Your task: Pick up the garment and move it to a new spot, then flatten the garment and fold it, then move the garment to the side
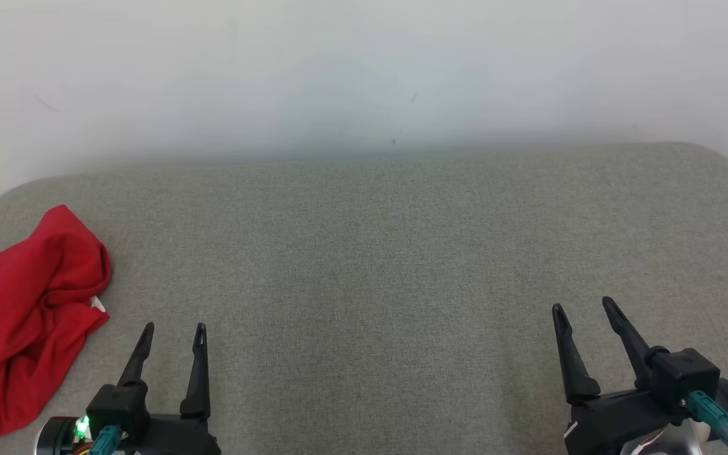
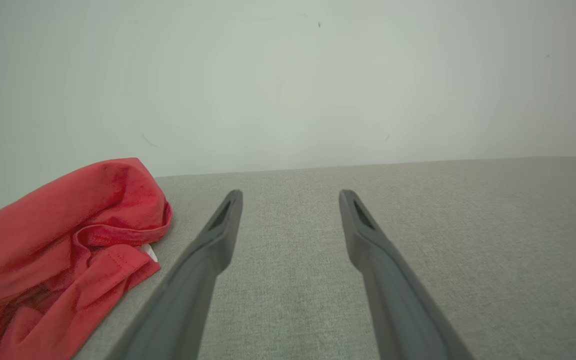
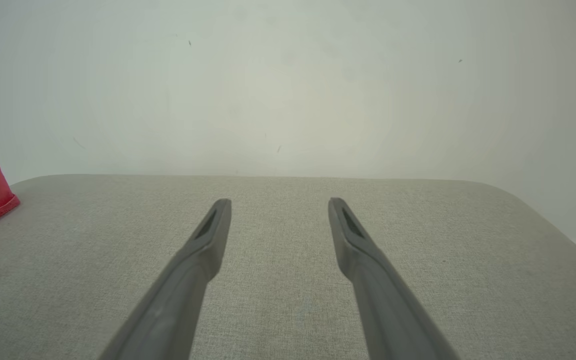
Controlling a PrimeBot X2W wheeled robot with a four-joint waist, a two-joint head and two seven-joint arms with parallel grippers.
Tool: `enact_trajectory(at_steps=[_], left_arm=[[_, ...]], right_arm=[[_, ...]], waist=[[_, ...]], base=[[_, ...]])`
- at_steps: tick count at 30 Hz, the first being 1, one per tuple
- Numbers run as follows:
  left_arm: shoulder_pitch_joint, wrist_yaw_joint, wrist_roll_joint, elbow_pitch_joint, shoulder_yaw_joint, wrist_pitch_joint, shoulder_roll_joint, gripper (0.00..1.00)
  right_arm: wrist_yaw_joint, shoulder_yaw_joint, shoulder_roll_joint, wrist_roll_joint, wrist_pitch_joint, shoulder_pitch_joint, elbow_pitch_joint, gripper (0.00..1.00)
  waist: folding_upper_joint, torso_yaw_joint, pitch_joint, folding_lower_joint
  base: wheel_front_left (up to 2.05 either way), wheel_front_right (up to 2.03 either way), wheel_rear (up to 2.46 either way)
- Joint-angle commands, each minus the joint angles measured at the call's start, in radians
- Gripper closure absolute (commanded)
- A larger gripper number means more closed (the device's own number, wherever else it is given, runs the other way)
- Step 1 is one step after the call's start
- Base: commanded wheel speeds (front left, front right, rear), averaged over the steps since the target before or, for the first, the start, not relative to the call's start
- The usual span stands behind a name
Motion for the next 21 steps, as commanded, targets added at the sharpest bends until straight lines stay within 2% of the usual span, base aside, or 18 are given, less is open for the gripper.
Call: enact_trajectory(at_steps=[1, 14, 21], left_arm=[[0.016, 0.006, 0.028, -0.007, 0.007, -0.001, 0.006, 0.0], [0.047, 0.018, 0.099, -0.016, 0.028, 0.006, 0.005, 0.0], [0.048, 0.017, 0.072, -0.007, 0.023, 0.012, 0.005, 0.0]], right_arm=[[0.001, 0.003, -0.007, -0.02, 0.003, 0.015, -0.019, 0.0], [0.001, -0.021, 0.025, -0.066, 0.01, 0.076, -0.071, 0.0], [0.001, -0.035, 0.03, -0.043, 0.018, 0.076, -0.059, 0.0]], waist=[[0.0, 0.001, -0.001, 0.0], [0.0, 0.003, -0.009, 0.0], [0.0, 0.002, -0.011, 0.0]], base=[[0.0, 0.0, 0.0], [0.0, 0.0, 0.0], [0.0, 0.0, 0.0]])
